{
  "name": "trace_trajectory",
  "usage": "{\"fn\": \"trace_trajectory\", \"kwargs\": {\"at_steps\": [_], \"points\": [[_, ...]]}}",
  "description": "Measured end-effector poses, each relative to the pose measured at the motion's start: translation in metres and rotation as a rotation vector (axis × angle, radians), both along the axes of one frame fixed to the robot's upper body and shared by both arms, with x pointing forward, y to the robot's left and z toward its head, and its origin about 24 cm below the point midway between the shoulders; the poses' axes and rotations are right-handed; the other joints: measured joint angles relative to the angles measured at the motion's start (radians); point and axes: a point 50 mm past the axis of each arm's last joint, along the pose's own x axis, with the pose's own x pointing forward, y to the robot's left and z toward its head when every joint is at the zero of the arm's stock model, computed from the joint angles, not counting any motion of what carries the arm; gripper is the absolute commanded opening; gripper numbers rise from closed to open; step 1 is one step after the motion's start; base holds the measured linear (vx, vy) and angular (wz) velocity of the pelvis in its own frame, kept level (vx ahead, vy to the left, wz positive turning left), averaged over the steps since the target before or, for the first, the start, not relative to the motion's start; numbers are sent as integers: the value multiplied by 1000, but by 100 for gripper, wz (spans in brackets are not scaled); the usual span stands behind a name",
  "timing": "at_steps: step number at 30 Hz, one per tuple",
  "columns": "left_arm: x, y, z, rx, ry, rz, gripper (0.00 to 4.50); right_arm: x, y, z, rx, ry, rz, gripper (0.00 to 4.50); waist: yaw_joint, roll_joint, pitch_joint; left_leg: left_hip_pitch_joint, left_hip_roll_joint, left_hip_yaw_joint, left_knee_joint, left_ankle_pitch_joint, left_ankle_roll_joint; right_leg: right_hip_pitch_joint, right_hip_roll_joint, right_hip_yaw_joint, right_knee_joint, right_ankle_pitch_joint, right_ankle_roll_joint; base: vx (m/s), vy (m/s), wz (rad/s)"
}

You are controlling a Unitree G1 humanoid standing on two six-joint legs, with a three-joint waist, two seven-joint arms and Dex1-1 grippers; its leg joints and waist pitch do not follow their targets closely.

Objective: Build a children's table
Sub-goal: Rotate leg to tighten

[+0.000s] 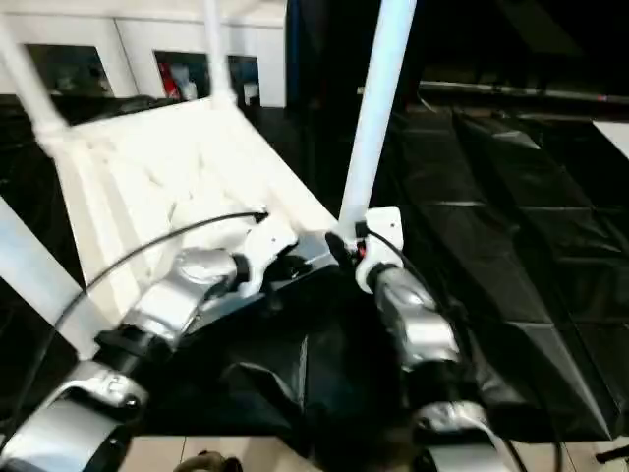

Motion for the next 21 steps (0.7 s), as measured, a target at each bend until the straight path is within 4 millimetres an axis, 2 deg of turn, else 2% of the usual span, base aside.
{"fn": "trace_trajectory", "kwargs": {"at_steps": [1,2,4,7,9,12,18,21], "points": [[0,0,0,0,0,0,0,0,0,0,4,7,0,325,0,0,0,0,0,0,-1,0,0,0,0,0,0,0,0,0,0,0],[0,0,0,0,0,-1,0,0,-1,0,5,10,0,339,0,0,0,0,0,0,-1,0,0,0,0,0,0,0,0,0,0,0],[0,0,0,-1,1,-5,0,0,-1,2,22,11,7,339,0,0,0,0,0,0,-1,0,0,0,0,0,0,0,0,0,0,0],[-1,0,1,-5,5,-22,0,0,-5,4,22,13,42,375,1,0,0,0,0,0,-1,0,0,0,0,0,-1,-1,2,0,0,0],[-3,3,1,-12,11,-47,0,-1,-12,6,17,12,91,379,5,0,0,0,0,0,-3,0,0,-1,0,0,-1,-2,3,0,0,0],[-7,9,2,-29,22,-110,0,-6,-22,10,1,12,182,415,15,2,2,-1,0,0,-6,0,-1,-2,0,-1,0,-3,5,0,0,0],[-16,28,2,-36,57,-232,0,-16,-45,37,-99,-31,435,423,21,5,2,-2,0,0,-7,0,-1,-3,0,-1,0,-4,6,0,0,0],[-20,38,3,-38,75,-275,0,-24,-49,39,-105,-23,538,423,19,4,3,-2,0,0,-7,0,-1,-4,0,-1,0,-4,6,0,0,0]]}}
